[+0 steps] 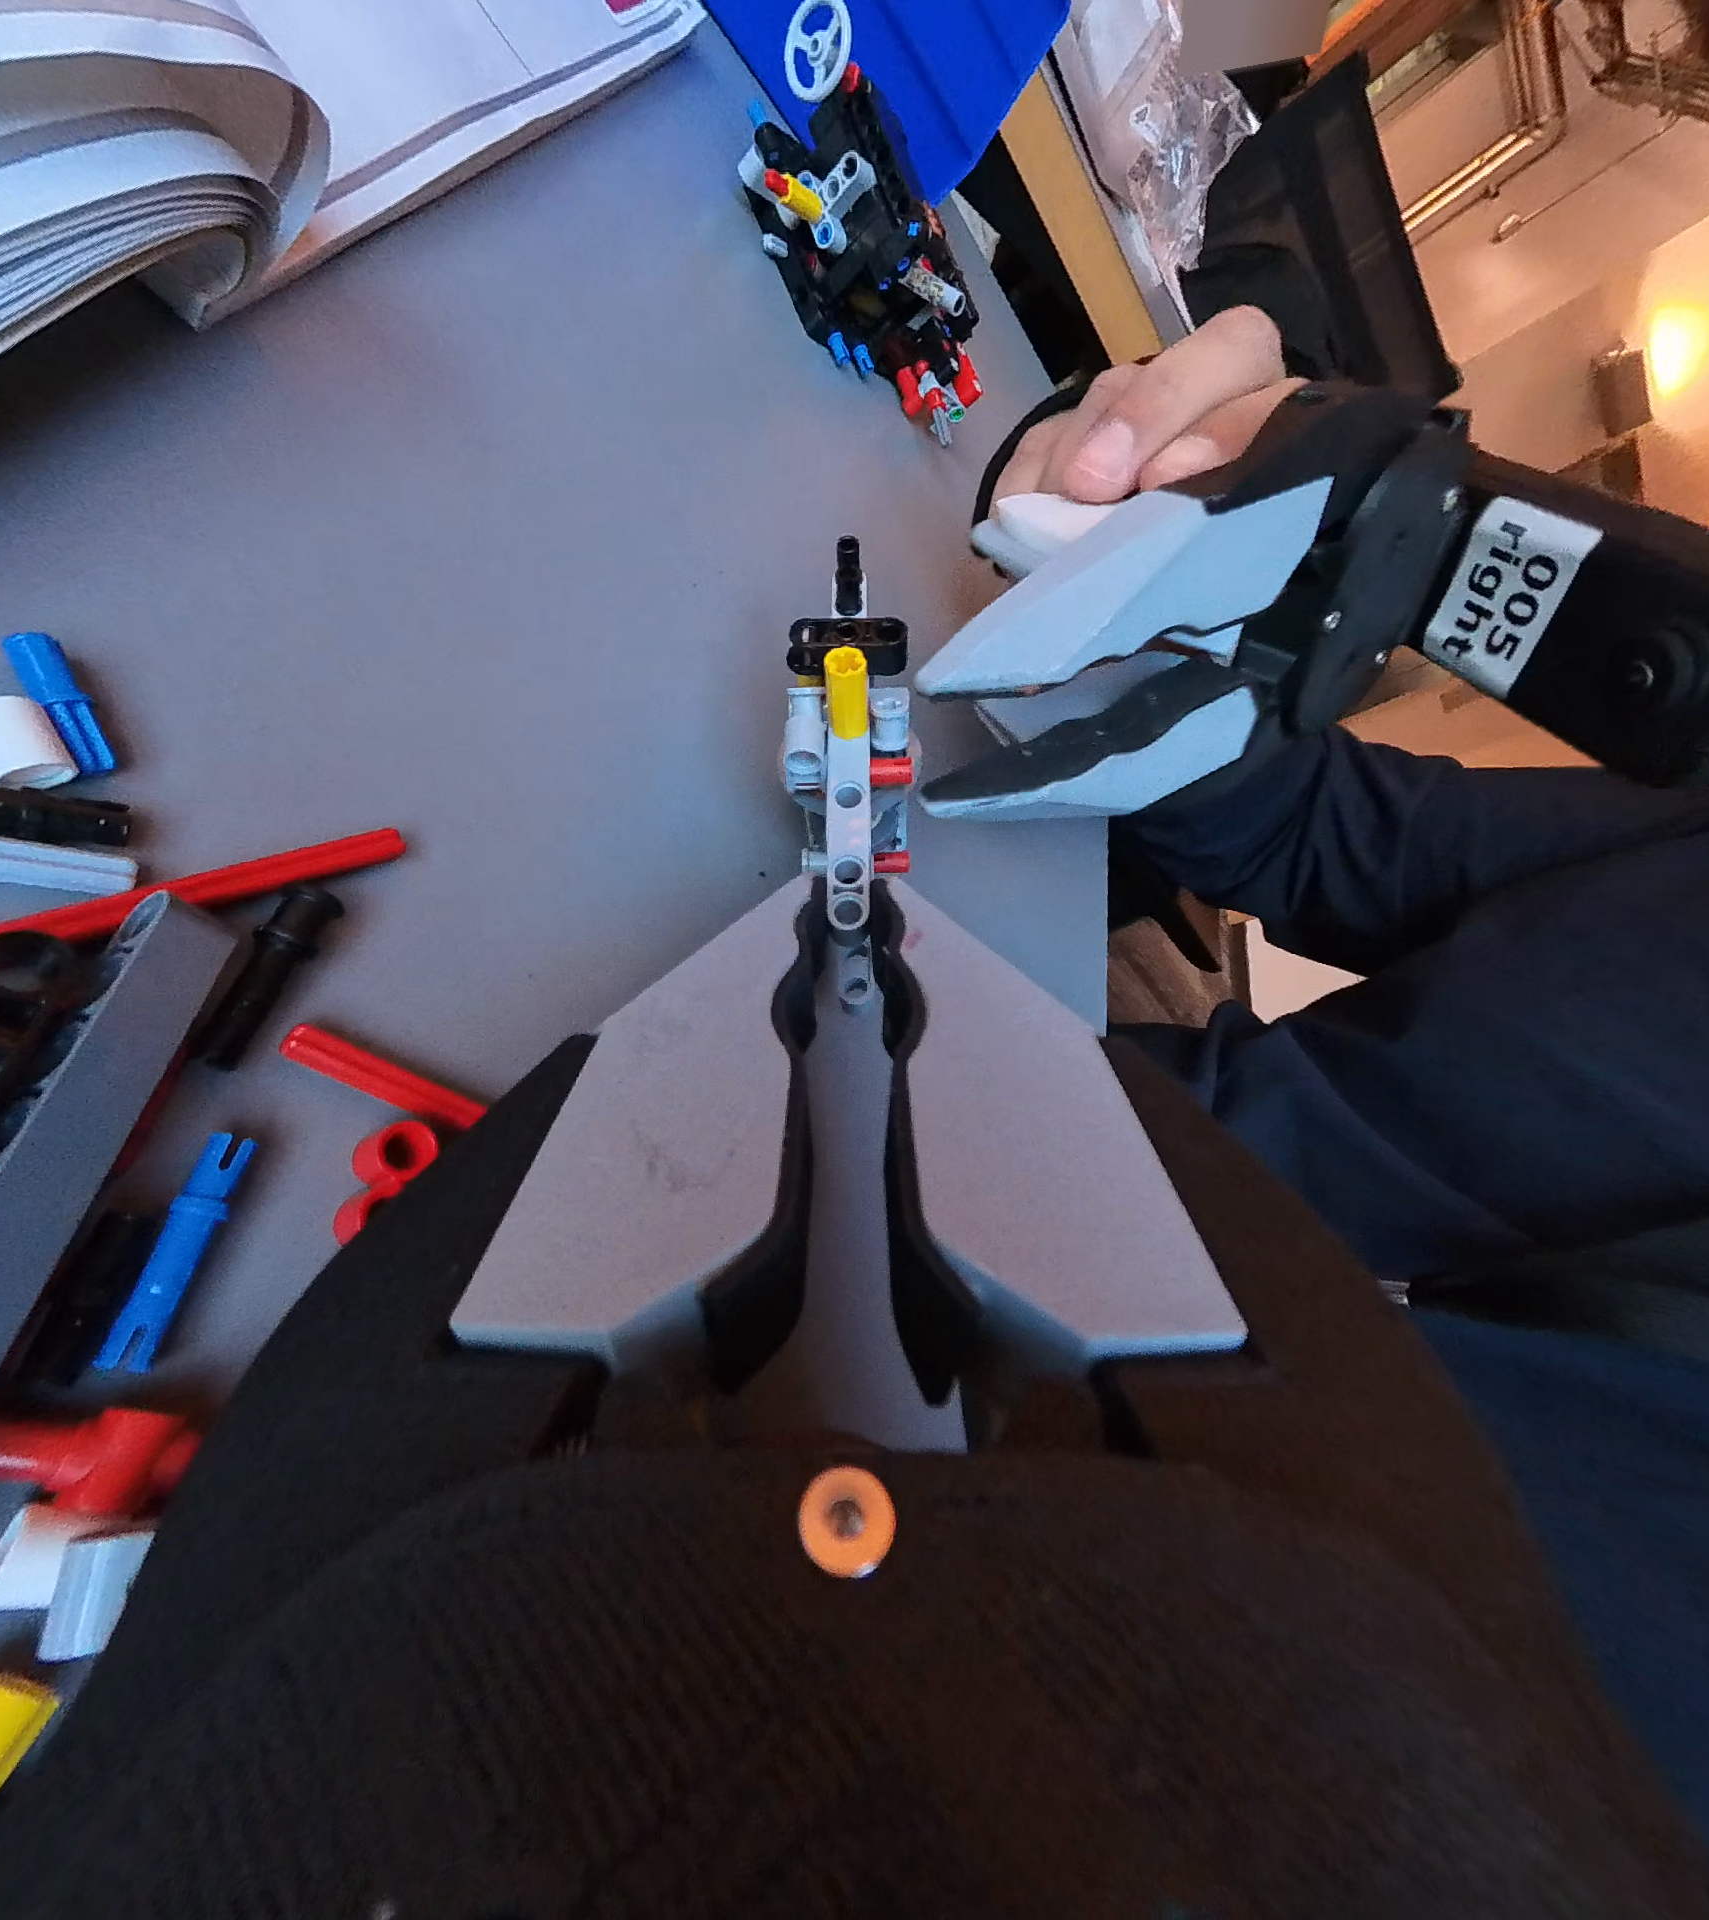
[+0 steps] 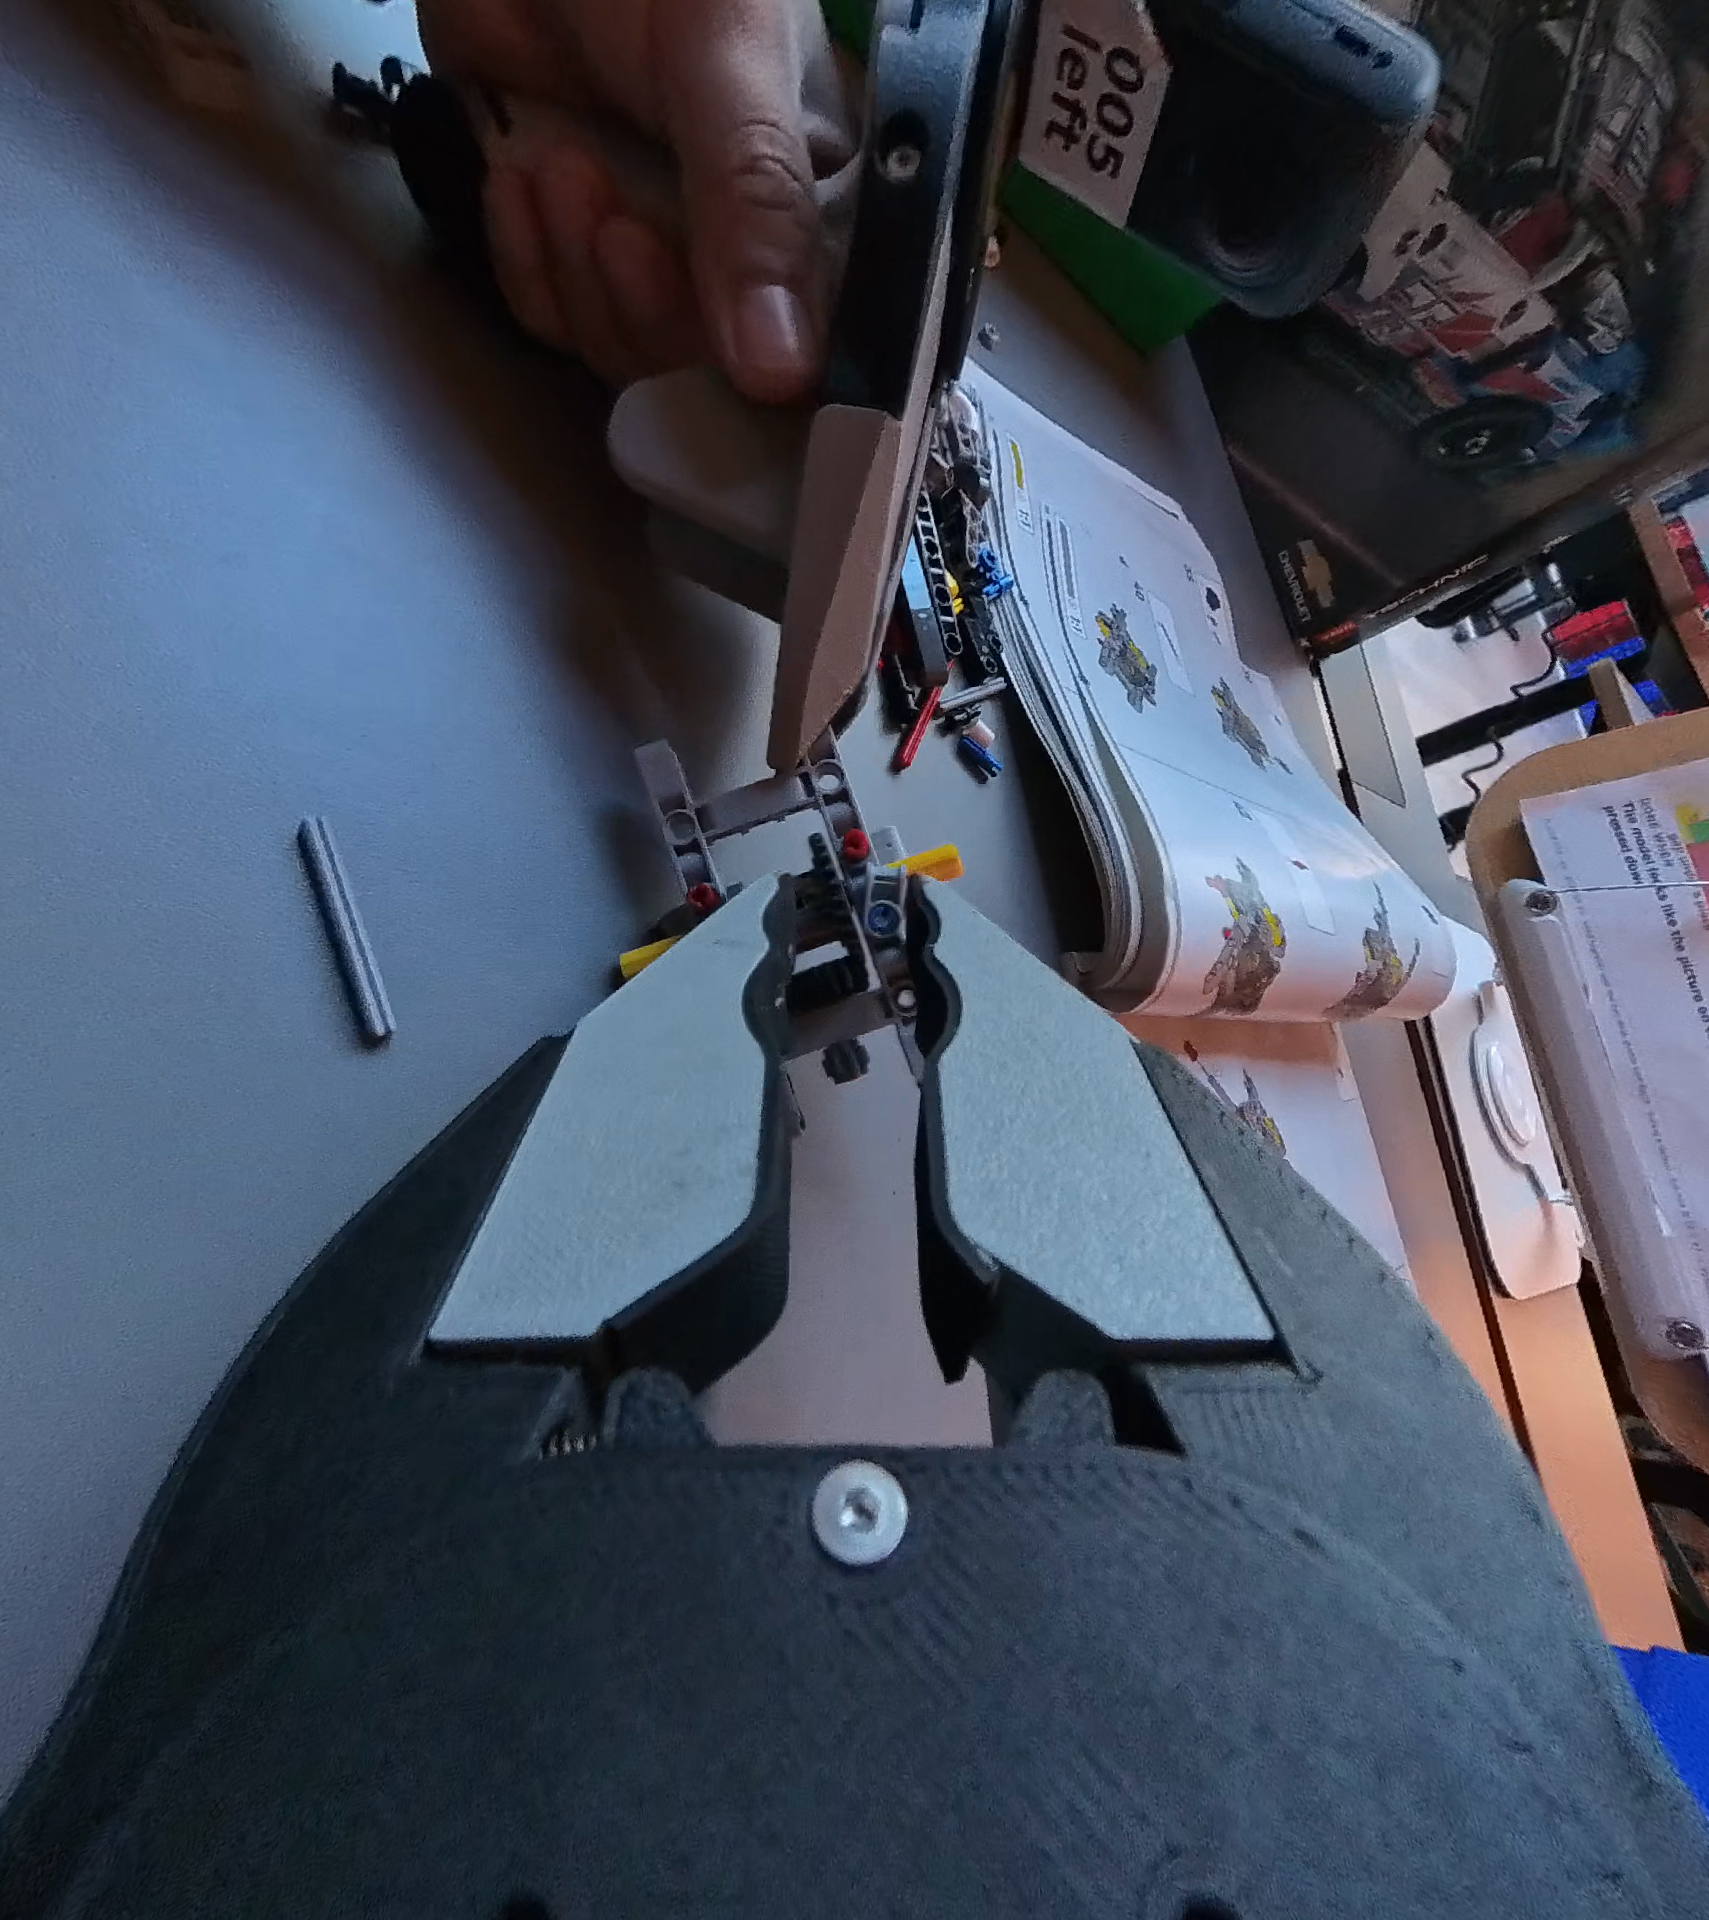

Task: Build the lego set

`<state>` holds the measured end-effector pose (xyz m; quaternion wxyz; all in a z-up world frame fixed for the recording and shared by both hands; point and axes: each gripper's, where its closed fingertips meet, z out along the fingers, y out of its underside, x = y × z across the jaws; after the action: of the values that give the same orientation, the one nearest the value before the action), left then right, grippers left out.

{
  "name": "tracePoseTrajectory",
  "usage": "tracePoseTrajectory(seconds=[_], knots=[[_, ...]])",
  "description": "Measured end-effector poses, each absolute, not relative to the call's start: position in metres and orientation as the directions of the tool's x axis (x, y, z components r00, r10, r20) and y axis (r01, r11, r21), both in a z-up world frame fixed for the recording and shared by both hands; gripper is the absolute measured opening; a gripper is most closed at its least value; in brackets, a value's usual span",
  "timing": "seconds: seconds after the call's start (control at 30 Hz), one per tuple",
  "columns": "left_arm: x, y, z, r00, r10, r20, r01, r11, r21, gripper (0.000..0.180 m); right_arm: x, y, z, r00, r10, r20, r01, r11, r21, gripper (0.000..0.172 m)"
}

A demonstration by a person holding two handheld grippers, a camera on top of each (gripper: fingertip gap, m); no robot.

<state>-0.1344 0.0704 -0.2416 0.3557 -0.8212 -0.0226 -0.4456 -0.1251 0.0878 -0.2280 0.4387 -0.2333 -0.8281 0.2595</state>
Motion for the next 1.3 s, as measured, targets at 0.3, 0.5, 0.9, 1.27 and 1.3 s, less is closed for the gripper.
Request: tracePoseTrajectory(seconds=[0.3, 0.5, 0.9, 1.27, 1.3], knots=[[-0.132, 0.069, -0.241, 0.621, -0.302, 0.723, 0.330, -0.736, -0.591, 0.005, -0.129, 0.087, -0.236, -0.570, 0.536, 0.622, 0.164, 0.817, -0.553, 0.018], [-0.136, 0.071, -0.240, 0.625, -0.291, 0.724, 0.352, -0.723, -0.594, 0.005, -0.131, 0.088, -0.236, -0.608, 0.372, 0.701, 0.103, 0.913, -0.396, 0.014], [-0.143, 0.075, -0.229, 0.641, -0.312, 0.701, 0.394, -0.651, -0.649, 0.005, -0.131, 0.096, -0.219, -0.568, 0.598, 0.565, 0.186, 0.763, -0.619, 0.022], [-0.132, 0.083, -0.204, 0.877, -0.360, 0.319, 0.166, -0.397, -0.903, 0.005, -0.103, 0.107, -0.216, -0.338, 0.930, -0.147, 0.427, 0.012, -0.904, 0.015], [-0.129, 0.085, -0.201, 0.893, -0.358, 0.272, 0.133, -0.368, -0.920, 0.005, -0.104, 0.107, -0.214, -0.326, 0.921, -0.213, 0.427, -0.057, -0.902, 0.014]])
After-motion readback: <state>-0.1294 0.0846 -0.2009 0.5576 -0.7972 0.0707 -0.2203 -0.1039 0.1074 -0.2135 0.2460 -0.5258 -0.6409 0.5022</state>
